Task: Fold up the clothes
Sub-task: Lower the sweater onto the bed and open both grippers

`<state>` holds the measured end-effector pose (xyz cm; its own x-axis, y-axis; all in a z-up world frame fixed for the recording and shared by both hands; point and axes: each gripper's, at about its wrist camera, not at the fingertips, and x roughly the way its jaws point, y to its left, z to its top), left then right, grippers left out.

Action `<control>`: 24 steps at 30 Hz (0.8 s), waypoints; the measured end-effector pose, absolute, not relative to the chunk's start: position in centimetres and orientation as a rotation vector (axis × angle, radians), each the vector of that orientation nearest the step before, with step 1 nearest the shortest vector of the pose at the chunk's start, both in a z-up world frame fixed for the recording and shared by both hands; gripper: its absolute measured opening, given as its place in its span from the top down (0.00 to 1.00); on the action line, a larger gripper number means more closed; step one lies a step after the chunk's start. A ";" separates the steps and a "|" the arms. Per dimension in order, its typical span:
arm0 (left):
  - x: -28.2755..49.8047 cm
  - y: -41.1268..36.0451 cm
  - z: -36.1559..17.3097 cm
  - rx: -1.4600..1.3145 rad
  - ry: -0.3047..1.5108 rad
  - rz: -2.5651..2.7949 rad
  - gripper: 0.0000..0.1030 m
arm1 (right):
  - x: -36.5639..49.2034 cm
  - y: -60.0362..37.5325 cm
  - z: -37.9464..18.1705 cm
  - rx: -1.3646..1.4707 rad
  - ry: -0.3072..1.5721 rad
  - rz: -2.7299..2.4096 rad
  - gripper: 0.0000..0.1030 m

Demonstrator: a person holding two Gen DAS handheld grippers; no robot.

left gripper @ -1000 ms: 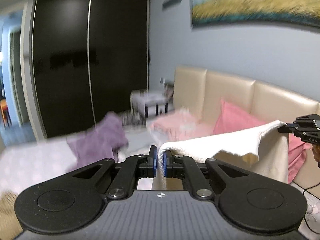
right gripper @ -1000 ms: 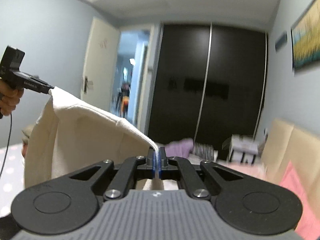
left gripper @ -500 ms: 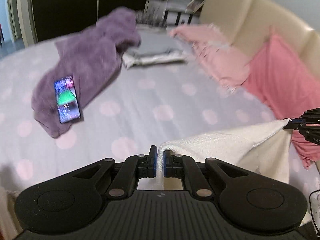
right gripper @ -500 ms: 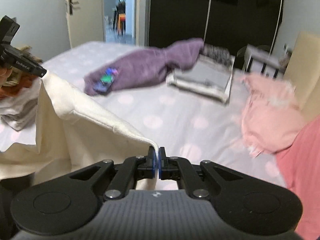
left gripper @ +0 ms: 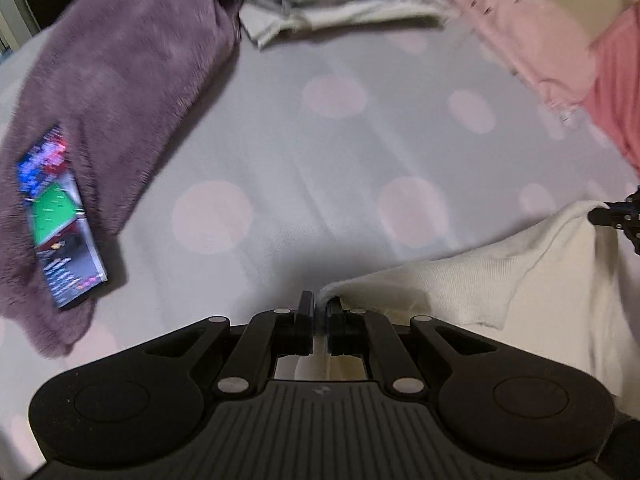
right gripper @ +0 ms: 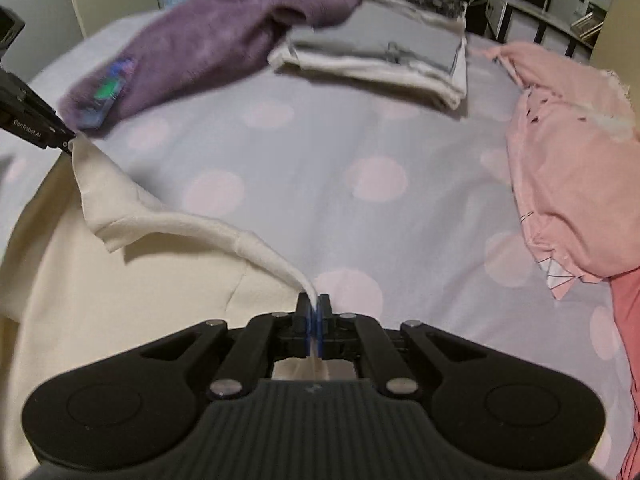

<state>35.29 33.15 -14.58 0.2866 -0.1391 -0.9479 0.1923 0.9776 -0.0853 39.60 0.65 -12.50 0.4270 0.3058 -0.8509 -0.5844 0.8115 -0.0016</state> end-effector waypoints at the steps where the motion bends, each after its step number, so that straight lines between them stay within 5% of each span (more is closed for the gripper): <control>1: 35.6 33.0 -15.5 0.051 1.273 -0.221 0.96 | 40.0 0.9 -13.3 -0.325 0.993 0.565 0.97; 5: 35.6 32.7 -18.4 0.066 1.296 -0.199 0.95 | 40.7 1.7 -16.4 -0.357 1.029 0.520 0.93; 9: 34.1 33.3 -18.9 0.112 1.280 -0.223 0.84 | 39.9 2.4 -16.7 -0.419 0.989 0.475 0.69; 24: 27.1 37.5 -17.9 0.086 1.184 -0.329 0.82 | 38.9 8.7 -16.1 -0.495 0.808 0.705 0.54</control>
<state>27.10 37.48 -17.85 0.3357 -0.2074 -0.9189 0.2968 0.9491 -0.1058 38.92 8.69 -16.09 0.4893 0.3743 -0.7877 -0.7296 0.6705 -0.1347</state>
